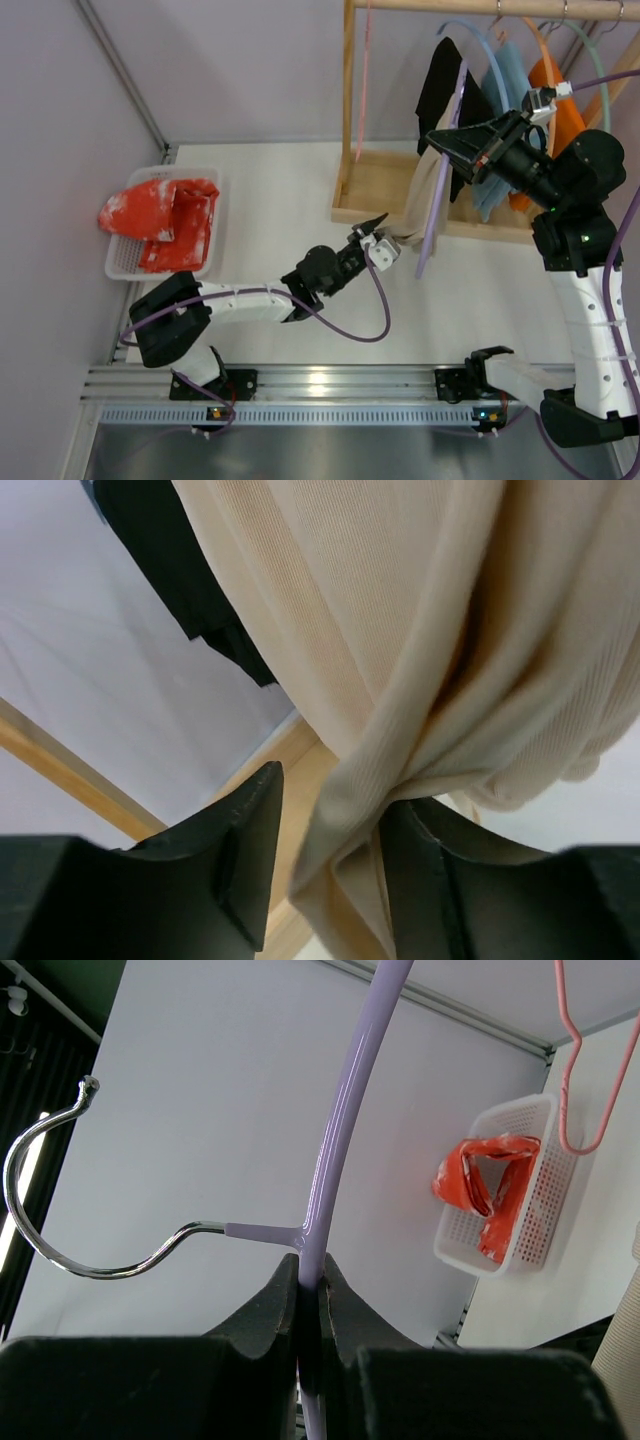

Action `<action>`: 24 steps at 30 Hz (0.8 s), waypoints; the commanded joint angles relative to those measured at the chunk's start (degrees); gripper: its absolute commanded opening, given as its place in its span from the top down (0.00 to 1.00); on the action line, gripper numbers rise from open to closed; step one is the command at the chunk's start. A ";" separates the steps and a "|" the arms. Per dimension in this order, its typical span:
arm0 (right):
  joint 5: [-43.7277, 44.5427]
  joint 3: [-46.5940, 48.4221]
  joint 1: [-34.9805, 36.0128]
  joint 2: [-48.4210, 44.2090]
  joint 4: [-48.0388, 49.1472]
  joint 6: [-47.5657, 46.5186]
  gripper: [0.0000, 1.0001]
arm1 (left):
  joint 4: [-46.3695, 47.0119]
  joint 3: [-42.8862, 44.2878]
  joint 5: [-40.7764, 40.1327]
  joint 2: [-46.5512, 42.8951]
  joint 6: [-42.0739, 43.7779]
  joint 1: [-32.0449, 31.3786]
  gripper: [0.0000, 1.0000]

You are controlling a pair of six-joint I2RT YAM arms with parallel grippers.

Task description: Remove the trousers from the hanger

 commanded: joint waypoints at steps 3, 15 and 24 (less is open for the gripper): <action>-1.12 0.32 -0.09 -2.59 7.85 -0.03 1.00 | 4.96 5.11 2.02 -1.03 -2.13 0.05 0.71; -2.00 -7.67 -0.09 -5.32 8.73 -4.77 1.00 | -12.59 12.40 -1.05 -10.17 -8.99 -0.03 1.00; -2.26 -18.73 -0.17 -8.13 7.24 -10.84 1.00 | -24.57 24.17 -4.13 -15.88 -13.82 -0.03 1.00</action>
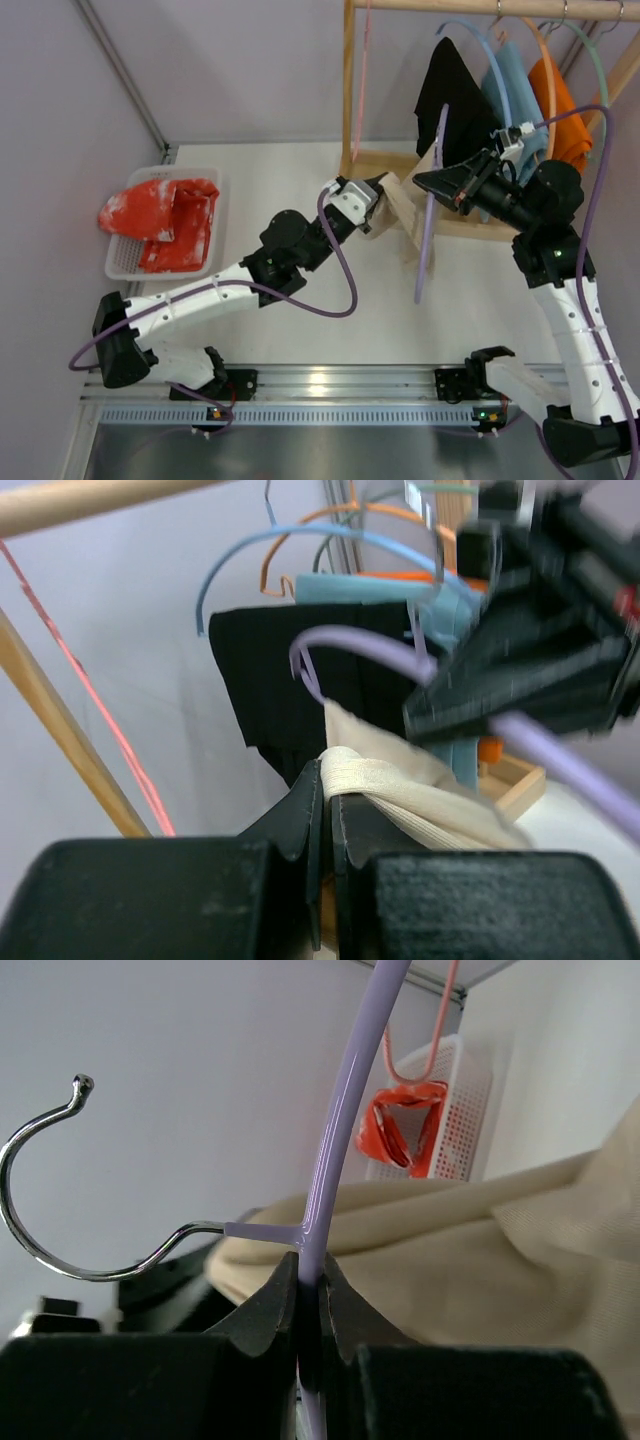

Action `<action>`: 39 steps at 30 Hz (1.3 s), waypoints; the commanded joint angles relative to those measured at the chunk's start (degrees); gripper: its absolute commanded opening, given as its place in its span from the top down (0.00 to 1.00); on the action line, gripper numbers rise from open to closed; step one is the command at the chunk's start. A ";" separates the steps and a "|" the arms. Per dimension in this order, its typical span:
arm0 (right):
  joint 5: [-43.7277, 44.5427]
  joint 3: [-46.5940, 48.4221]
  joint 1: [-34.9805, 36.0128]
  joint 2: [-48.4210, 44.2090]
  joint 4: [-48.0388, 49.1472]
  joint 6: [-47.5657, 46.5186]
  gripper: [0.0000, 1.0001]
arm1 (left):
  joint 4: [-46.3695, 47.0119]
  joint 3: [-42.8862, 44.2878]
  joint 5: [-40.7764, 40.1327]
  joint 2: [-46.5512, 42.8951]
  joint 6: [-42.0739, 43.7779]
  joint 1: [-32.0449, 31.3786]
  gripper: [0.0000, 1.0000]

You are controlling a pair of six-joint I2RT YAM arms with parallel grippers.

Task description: Remove the trousers from the hanger

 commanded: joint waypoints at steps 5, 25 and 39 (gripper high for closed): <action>-0.76 -7.65 -0.09 -2.74 5.44 -5.95 1.00 | -6.73 15.22 -1.57 -3.36 -4.06 -0.01 1.00; -0.93 -20.23 0.18 -3.97 3.95 -12.28 1.00 | -13.68 50.73 -6.32 2.96 4.54 0.25 1.00; -0.49 -20.14 0.18 -3.88 1.57 -15.63 1.00 | -11.67 49.79 -10.62 -3.62 8.49 22.21 1.00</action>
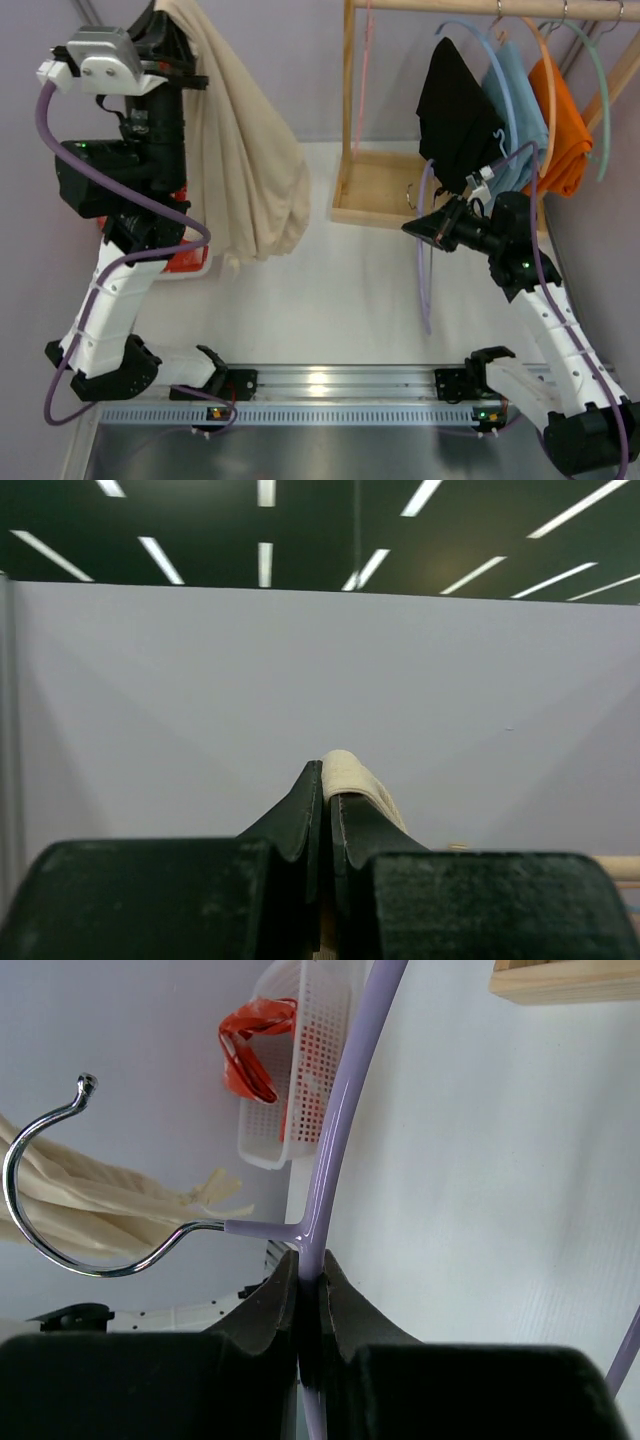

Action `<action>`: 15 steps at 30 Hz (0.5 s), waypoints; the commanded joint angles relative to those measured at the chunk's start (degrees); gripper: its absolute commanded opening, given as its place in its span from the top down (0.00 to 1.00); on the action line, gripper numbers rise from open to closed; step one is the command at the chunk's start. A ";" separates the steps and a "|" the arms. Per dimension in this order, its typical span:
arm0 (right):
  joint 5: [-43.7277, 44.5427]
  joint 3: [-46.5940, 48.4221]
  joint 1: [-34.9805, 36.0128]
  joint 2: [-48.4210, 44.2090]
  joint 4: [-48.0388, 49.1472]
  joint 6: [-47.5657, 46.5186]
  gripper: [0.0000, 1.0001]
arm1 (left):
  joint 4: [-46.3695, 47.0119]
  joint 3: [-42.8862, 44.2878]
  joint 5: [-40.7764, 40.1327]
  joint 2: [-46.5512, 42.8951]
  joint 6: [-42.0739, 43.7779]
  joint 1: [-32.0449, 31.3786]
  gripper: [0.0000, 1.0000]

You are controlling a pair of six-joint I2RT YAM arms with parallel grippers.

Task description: Remove the trousers from the hanger

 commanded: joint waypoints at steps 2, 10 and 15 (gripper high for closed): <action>0.08 1.54 0.18 -0.93 2.08 -1.79 1.00 | 7.25 -3.32 -3.57 -6.21 4.83 9.60 1.00; -0.36 2.25 0.18 -0.23 2.17 -2.23 1.00 | 12.70 -17.38 -11.30 -13.24 18.37 24.20 1.00; -0.54 2.51 0.18 -0.22 2.17 -2.06 1.00 | 16.56 -23.26 -12.71 -14.22 25.39 30.08 1.00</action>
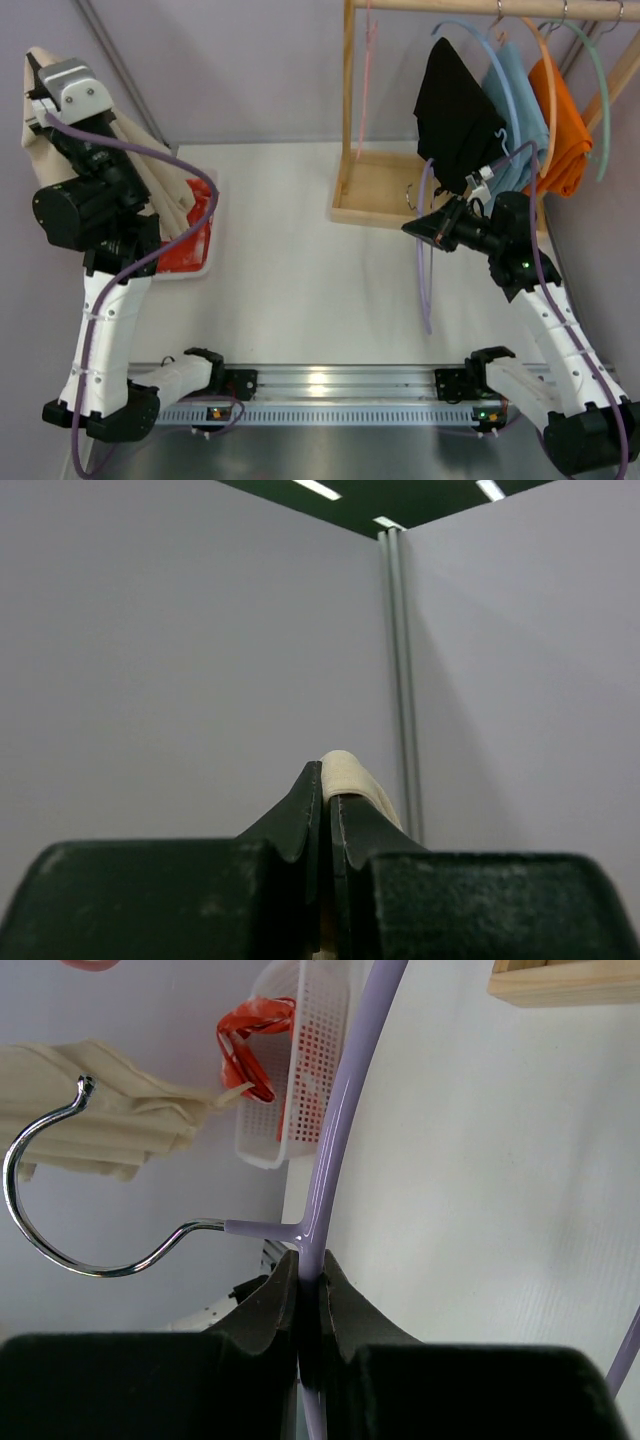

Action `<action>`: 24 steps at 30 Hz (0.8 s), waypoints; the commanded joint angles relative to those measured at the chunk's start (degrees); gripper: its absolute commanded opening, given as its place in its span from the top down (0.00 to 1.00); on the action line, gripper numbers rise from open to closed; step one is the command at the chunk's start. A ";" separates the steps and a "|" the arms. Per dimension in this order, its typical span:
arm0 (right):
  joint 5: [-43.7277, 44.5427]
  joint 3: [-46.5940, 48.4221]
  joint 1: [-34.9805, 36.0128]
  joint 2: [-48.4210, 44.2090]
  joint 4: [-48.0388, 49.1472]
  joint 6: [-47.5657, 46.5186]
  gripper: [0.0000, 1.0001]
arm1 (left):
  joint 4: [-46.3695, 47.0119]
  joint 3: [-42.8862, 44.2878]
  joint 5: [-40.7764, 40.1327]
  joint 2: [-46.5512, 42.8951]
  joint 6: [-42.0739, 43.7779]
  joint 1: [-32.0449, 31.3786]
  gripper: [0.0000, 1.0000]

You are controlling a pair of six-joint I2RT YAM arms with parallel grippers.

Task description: Remove the trousers from the hanger

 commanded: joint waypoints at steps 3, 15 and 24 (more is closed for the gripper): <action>-0.58 3.04 0.18 -0.29 2.10 -1.22 1.00 | 9.85 -5.19 -0.52 0.52 8.54 6.65 1.00; -0.76 4.27 0.18 -1.26 0.61 -2.19 1.00 | 6.68 -15.21 7.30 3.77 -4.55 28.10 1.00; -0.67 4.97 0.18 -0.82 -0.10 -2.72 1.00 | 9.24 -26.98 12.32 2.90 -4.90 30.84 1.00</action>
